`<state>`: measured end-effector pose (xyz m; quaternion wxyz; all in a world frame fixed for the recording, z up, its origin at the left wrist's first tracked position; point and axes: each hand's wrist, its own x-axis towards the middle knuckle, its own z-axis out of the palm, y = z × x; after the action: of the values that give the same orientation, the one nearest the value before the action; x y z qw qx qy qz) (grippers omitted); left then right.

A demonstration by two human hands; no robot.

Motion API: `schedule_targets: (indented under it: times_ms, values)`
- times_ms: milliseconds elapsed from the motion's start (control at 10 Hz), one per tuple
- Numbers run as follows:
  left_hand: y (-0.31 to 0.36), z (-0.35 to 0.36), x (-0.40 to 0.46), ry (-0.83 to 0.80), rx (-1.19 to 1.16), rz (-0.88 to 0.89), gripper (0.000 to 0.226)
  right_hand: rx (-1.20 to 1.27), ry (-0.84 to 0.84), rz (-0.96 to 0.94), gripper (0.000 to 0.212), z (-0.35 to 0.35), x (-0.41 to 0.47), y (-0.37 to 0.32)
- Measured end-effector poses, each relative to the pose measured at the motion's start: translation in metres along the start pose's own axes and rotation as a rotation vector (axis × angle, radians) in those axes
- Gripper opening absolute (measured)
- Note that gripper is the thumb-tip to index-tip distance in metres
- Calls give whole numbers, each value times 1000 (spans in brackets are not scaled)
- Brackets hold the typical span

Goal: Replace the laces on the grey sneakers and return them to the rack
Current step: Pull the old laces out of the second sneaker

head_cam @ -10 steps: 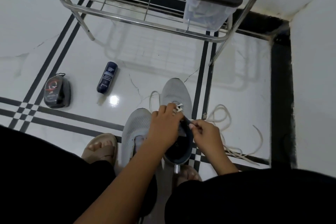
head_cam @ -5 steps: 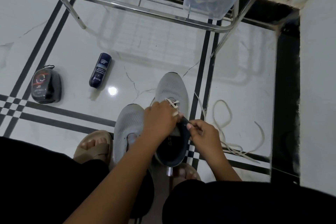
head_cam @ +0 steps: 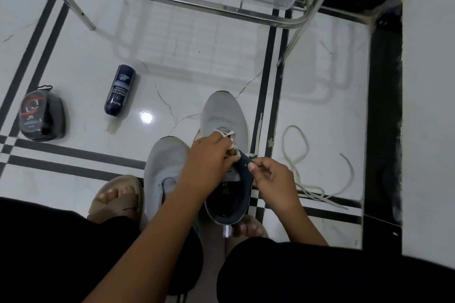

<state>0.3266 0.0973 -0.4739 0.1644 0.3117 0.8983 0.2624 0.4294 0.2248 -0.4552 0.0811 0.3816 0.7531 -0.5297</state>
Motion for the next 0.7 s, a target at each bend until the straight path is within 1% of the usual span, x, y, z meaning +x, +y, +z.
schedule_targets:
  times_ms: [100, 200, 300, 400, 500, 600, 700]
  values:
    - [-2, 10, -5, 88, 39, 77, 8, -17, 8, -16, 19, 0, -1, -1]
    - [7, -11, 2, 348, -968, -652, 14, -23, 20, -15, 23, -2, -1, 0]
    - [-6, -43, 9, 529, -1991, -1083, 28, -19, 16, -9, 23, -1, -3, 0]
    - [-6, -45, 15, 55, -975, -759, 32, -15, 5, -13, 20, 3, -4, -2]
    - [7, -23, 9, -234, 43, -254, 23, -14, -4, -9, 12, 2, -2, -2]
    - [15, -17, 9, -146, 246, -138, 27, -43, 1, -28, 9, 2, -2, -1]
    - [16, -19, 8, -104, 273, -74, 26, -31, 5, -15, 11, 2, -3, 0]
